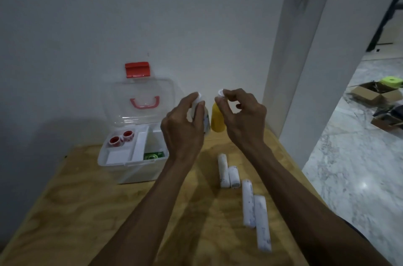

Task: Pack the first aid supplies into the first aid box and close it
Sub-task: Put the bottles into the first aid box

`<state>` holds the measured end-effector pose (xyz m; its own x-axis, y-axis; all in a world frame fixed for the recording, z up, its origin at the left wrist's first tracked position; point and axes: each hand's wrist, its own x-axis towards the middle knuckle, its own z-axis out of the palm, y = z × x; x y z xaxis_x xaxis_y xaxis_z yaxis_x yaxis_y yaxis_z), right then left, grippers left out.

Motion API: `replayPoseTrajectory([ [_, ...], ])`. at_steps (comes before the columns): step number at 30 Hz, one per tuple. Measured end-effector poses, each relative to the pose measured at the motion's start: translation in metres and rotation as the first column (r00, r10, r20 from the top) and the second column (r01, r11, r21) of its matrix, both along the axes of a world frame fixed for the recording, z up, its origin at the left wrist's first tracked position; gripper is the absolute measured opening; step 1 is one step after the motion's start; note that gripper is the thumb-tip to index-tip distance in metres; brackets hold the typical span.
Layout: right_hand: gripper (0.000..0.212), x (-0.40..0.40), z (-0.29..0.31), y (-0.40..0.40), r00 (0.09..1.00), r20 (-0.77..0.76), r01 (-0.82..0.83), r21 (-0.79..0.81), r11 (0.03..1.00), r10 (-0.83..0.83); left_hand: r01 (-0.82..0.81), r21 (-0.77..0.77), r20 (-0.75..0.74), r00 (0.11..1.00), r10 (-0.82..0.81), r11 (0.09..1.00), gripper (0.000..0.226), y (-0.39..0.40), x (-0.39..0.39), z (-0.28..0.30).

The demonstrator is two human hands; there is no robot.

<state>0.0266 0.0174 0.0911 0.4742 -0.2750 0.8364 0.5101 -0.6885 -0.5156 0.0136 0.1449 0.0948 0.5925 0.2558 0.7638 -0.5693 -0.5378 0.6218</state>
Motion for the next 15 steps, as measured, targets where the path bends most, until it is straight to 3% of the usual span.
replayPoseTrajectory([
  [8, 0.020, 0.004, 0.014, 0.066, 0.981, -0.082, -0.167, 0.089, 0.982, 0.174, -0.138, 0.045, -0.013, 0.990, 0.138, 0.989, 0.028, 0.085, 0.007, 0.022],
  [15, 0.019, 0.019, -0.010, 0.093, 0.959, -0.170, -0.214, 0.099, 0.972, 0.229, -0.089, 0.040, -0.094, 0.991, 0.093, 0.995, 0.021, 0.106, 0.035, 0.001],
])
